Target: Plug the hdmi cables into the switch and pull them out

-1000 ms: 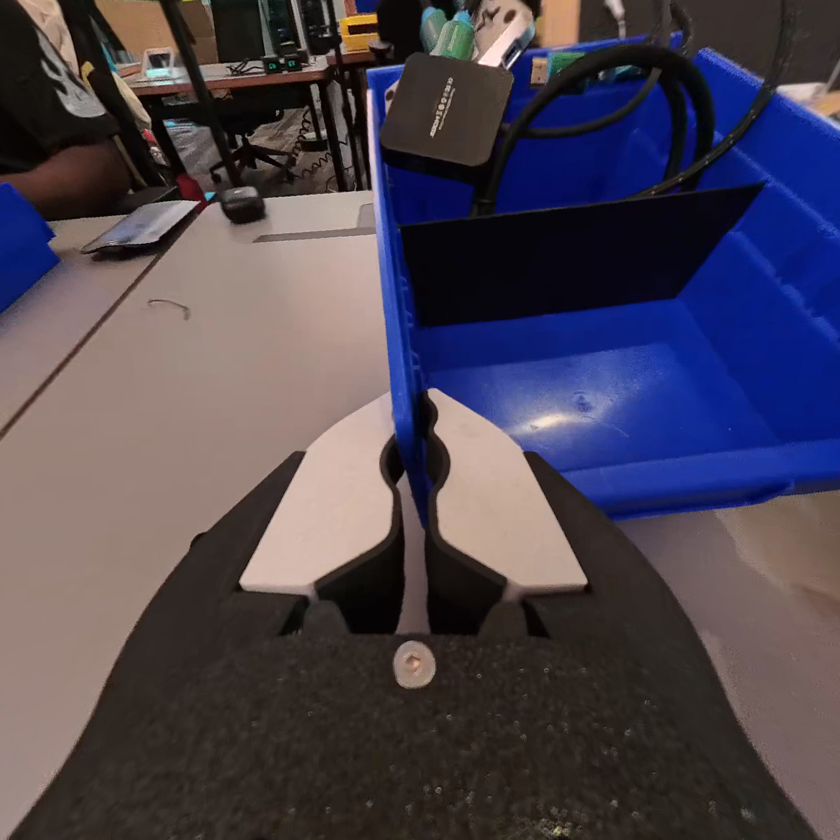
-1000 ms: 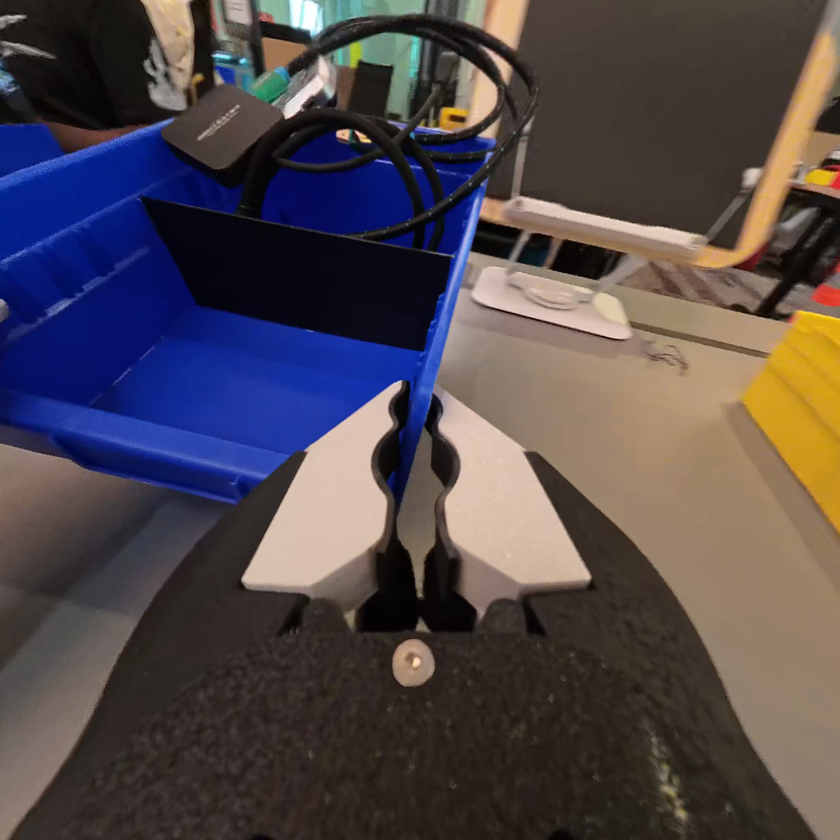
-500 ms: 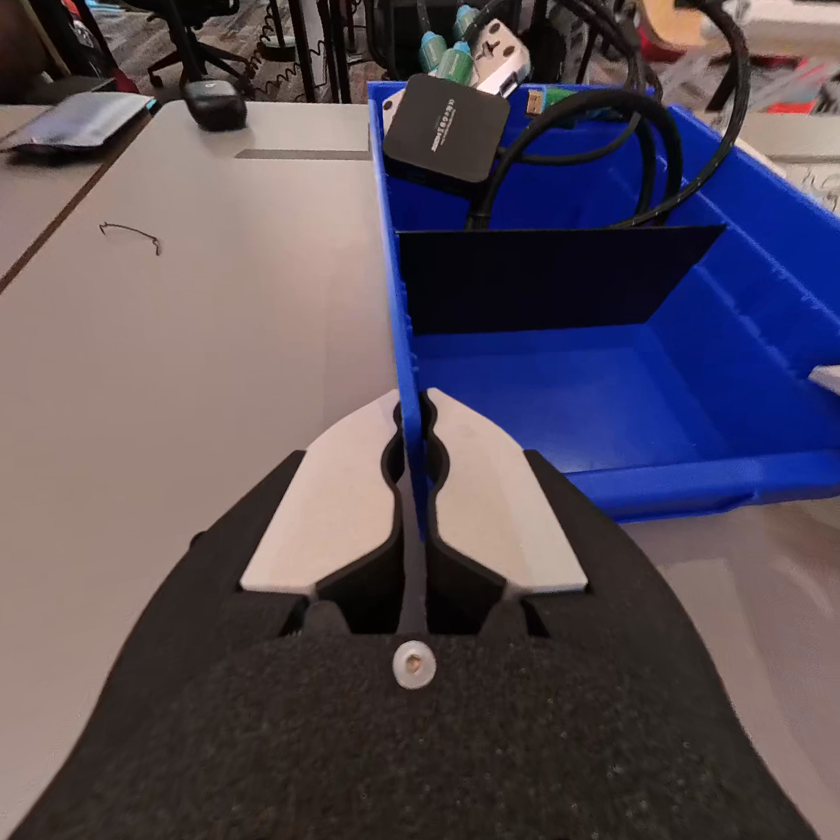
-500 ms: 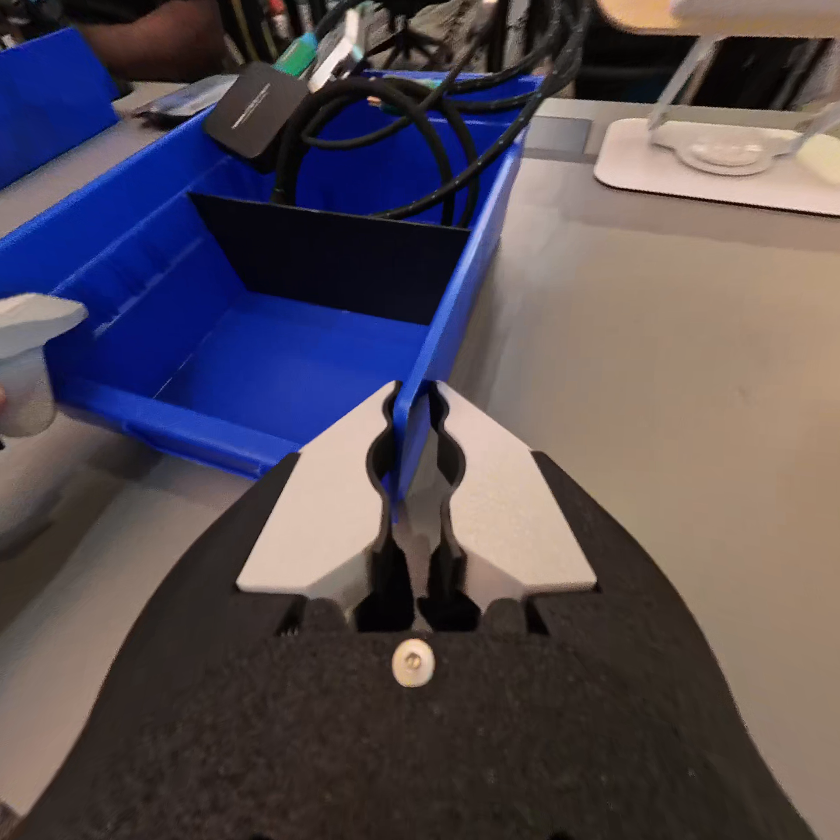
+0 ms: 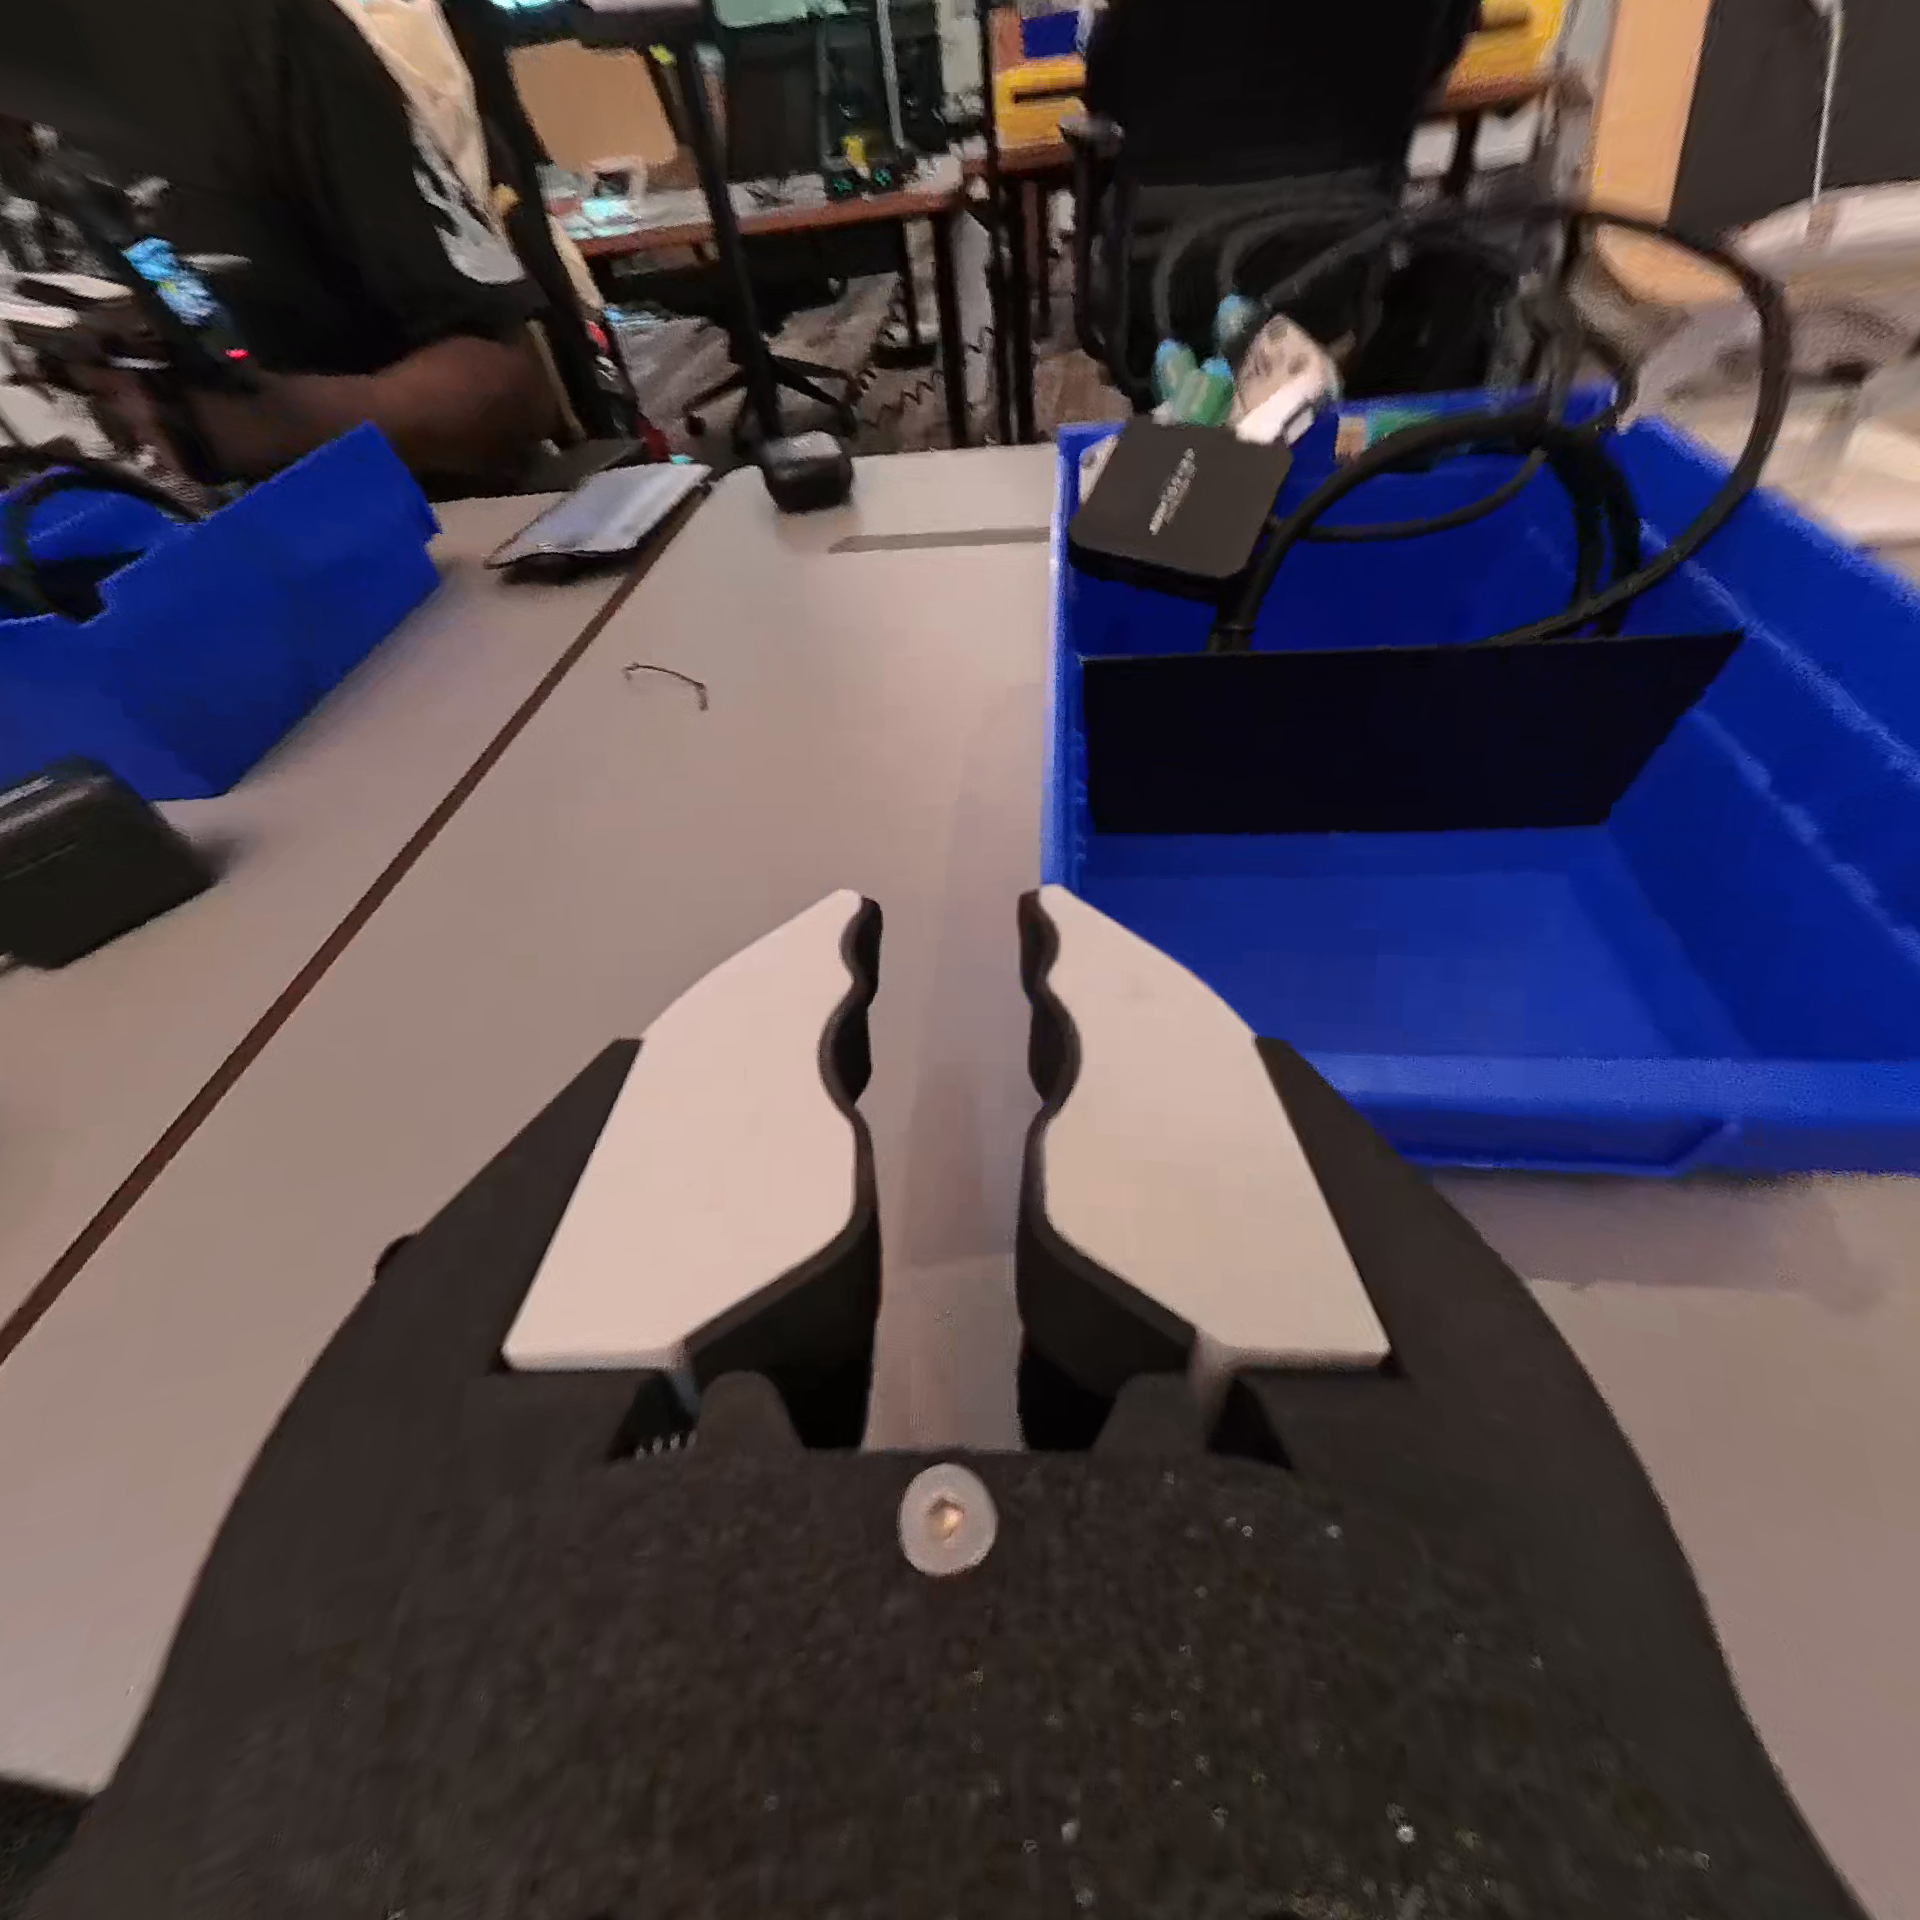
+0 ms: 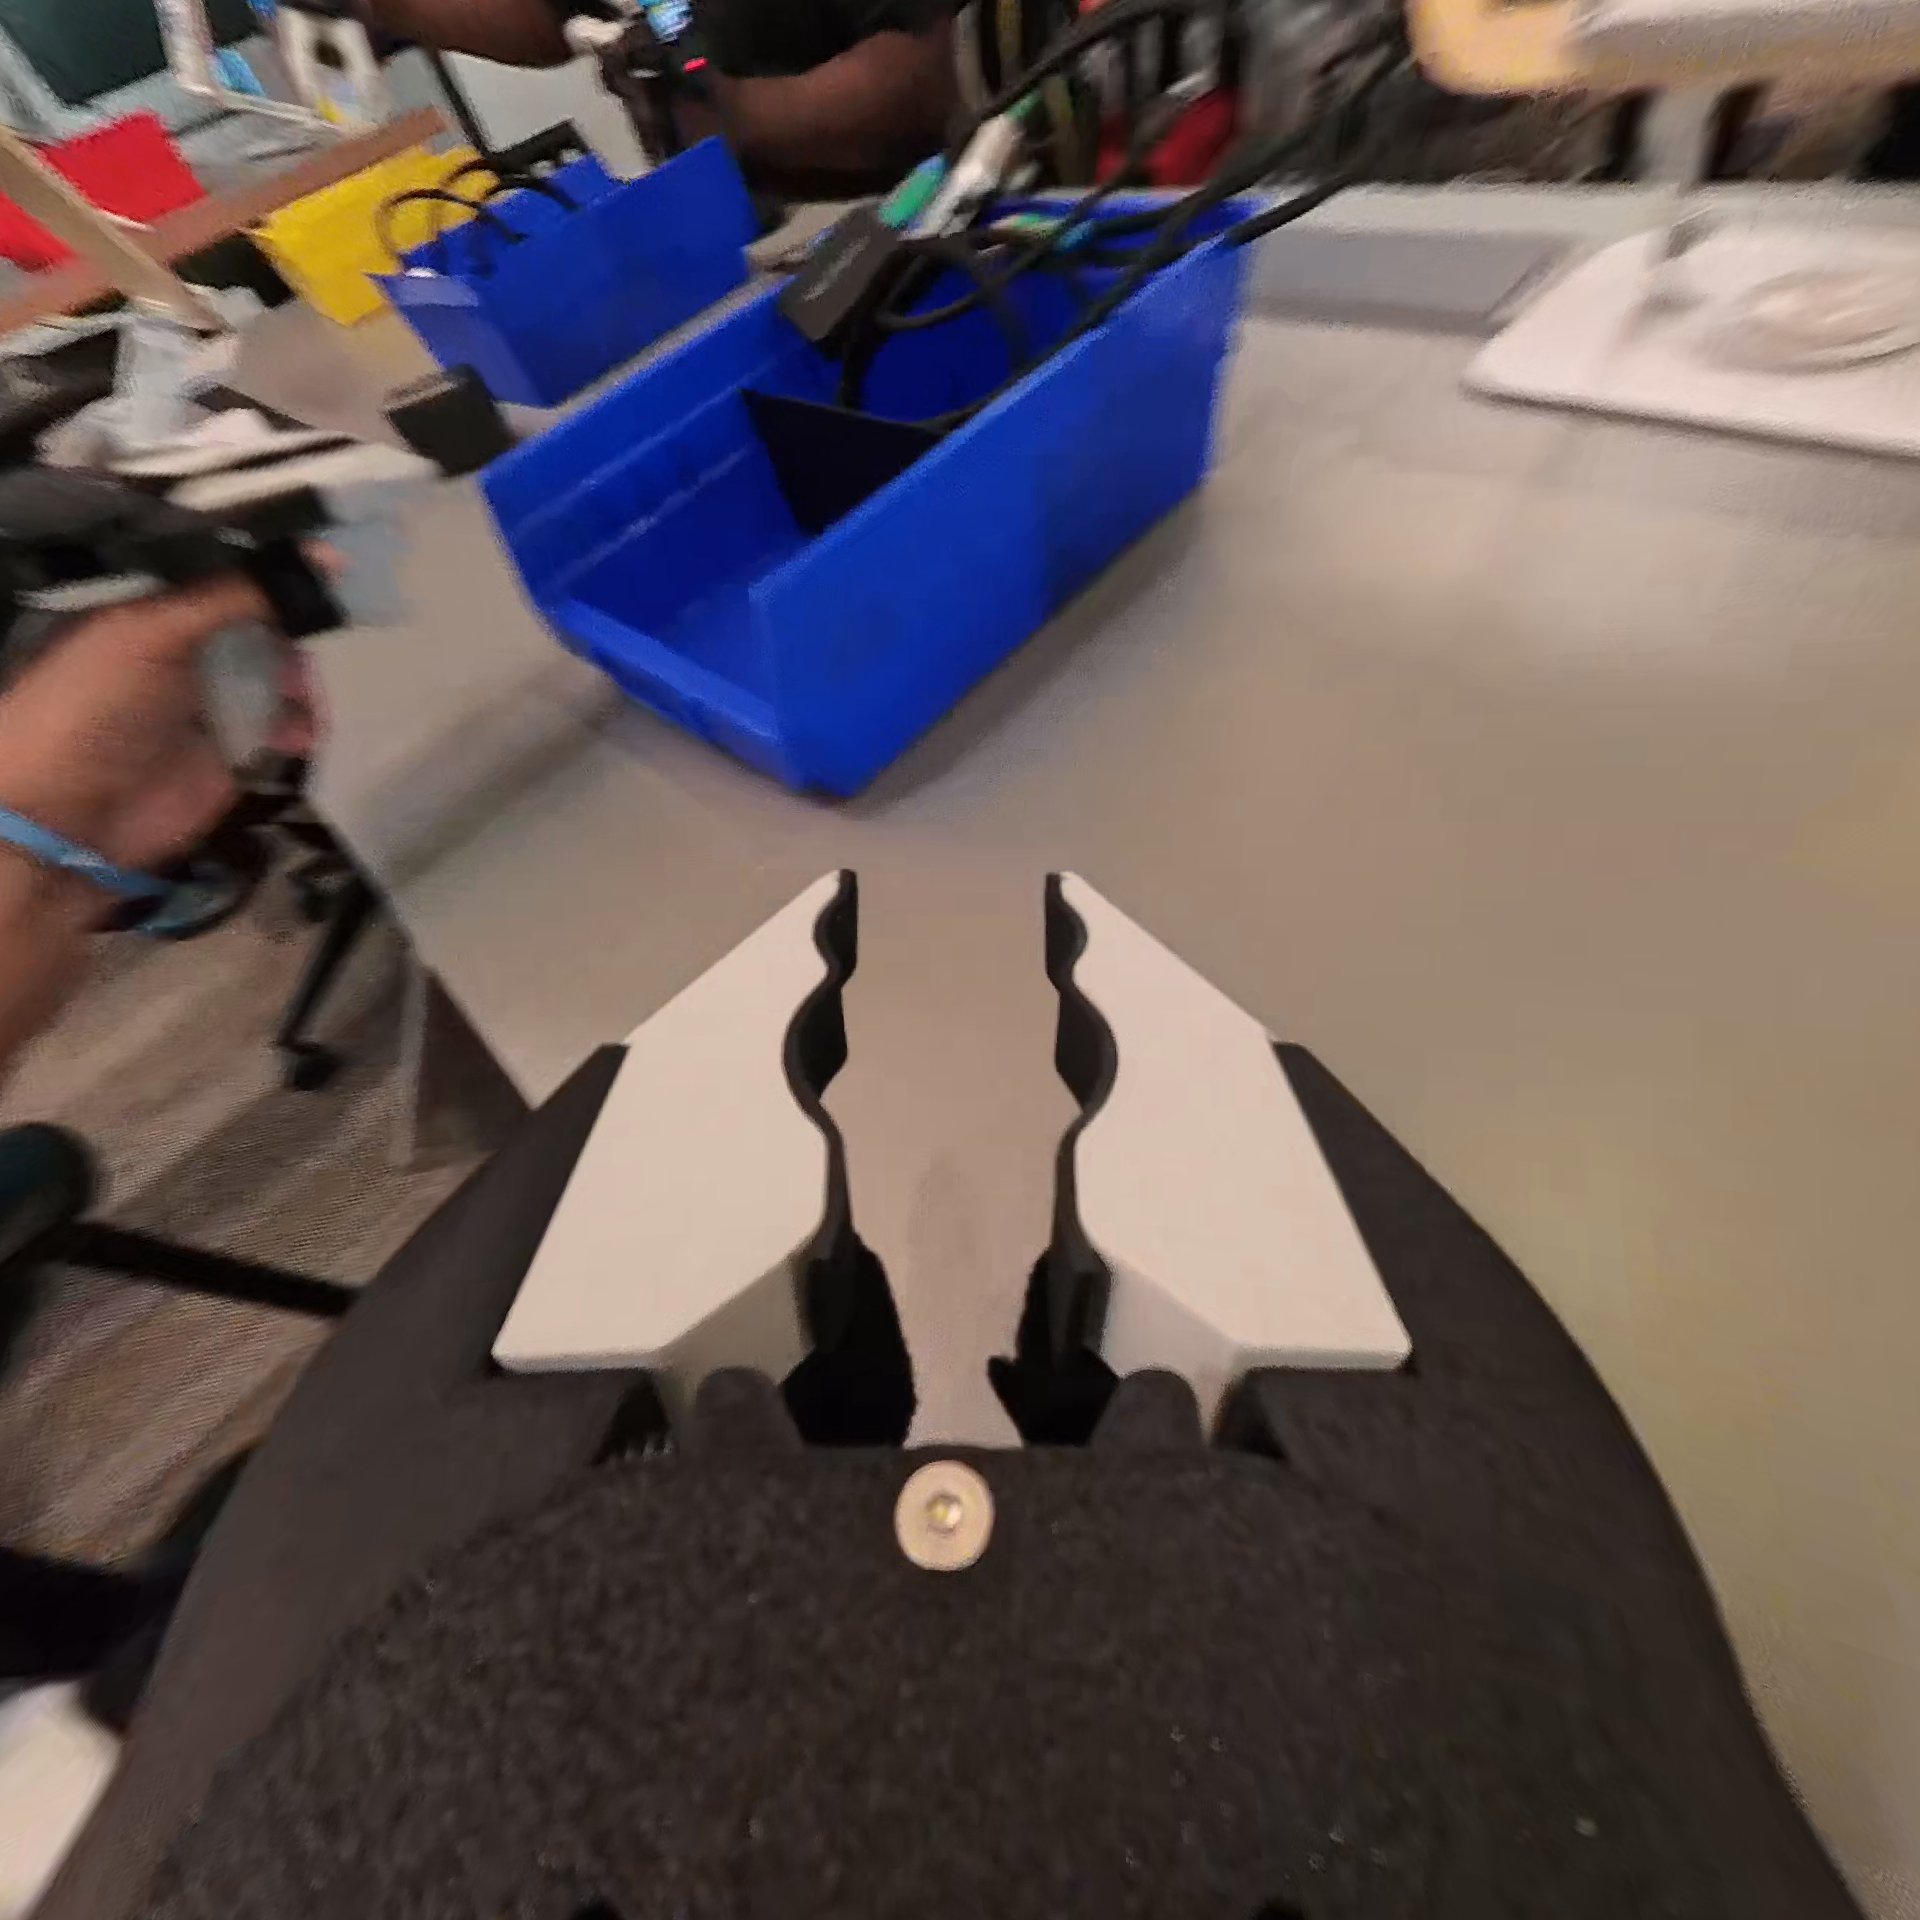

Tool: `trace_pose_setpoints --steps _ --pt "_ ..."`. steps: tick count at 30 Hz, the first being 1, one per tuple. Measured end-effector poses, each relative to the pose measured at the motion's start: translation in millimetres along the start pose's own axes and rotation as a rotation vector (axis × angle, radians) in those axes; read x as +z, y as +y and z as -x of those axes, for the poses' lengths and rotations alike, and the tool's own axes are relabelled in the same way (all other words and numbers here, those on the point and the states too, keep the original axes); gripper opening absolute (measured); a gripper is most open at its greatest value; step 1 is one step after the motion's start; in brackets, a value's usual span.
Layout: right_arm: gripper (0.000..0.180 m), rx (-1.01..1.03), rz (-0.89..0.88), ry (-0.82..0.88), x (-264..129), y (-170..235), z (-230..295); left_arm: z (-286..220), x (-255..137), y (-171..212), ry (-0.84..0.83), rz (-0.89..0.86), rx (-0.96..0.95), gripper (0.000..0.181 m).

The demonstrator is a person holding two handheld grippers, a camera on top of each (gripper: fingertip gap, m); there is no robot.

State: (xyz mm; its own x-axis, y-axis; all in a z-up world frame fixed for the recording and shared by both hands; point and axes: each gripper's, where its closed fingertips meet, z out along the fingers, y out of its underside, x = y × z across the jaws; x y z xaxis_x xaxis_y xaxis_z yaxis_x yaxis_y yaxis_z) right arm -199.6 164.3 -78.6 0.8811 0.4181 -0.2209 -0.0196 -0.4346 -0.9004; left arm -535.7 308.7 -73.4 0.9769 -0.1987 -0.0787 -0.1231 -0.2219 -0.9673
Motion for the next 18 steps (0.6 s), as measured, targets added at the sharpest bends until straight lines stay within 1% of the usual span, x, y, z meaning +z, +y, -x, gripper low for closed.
trace_pose_setpoints --steps 1,3,5,7,8,10,11,12,13,15,18 --pt "0.036 -0.02 -0.033 0.045 -15.6 0.3 -20.5 -2.5 -7.4 -6.8 -0.001 -0.03 -0.054 0.023" --pt "0.035 0.031 -0.124 0.142 -48.7 1.0 -63.0 -18.4 -19.7 -15.9 0.06 -0.06 -0.198 0.022" --pt "0.035 0.138 -0.232 0.193 -84.4 8.1 -98.5 -44.4 -29.3 -11.7 0.152 -0.043 -0.319 0.022" --pt "0.035 0.165 -0.374 0.212 -119.1 12.6 -124.4 -74.3 -36.4 4.3 0.228 -0.008 -0.357 0.022" --pt "0.036 0.156 -0.419 0.259 -134.3 12.4 -139.6 -88.0 -38.5 13.3 0.252 0.007 -0.354 0.022" --pt "0.036 0.109 -0.401 0.346 -155.3 17.2 -166.3 -118.4 -42.7 21.0 0.34 0.028 -0.327 0.022" --pt "0.036 0.086 -0.407 0.399 -165.4 16.7 -179.9 -133.5 -44.8 20.1 0.399 0.03 -0.292 0.017" --pt "0.036 0.073 -0.422 0.468 -176.1 15.7 -195.0 -142.3 -44.2 20.7 0.415 0.027 -0.243 0.018" --pt "0.036 0.065 -0.434 0.533 -185.4 15.9 -208.4 -145.0 -41.5 23.7 0.392 0.028 -0.196 0.022" --pt "0.036 0.046 -0.396 0.609 -191.8 24.4 -227.6 -150.8 -38.5 27.5 0.394 0.045 -0.145 0.022" --pt "0.038 0.037 -0.313 0.681 -194.2 35.5 -244.9 -147.4 -34.5 23.1 0.396 0.057 -0.158 0.022"
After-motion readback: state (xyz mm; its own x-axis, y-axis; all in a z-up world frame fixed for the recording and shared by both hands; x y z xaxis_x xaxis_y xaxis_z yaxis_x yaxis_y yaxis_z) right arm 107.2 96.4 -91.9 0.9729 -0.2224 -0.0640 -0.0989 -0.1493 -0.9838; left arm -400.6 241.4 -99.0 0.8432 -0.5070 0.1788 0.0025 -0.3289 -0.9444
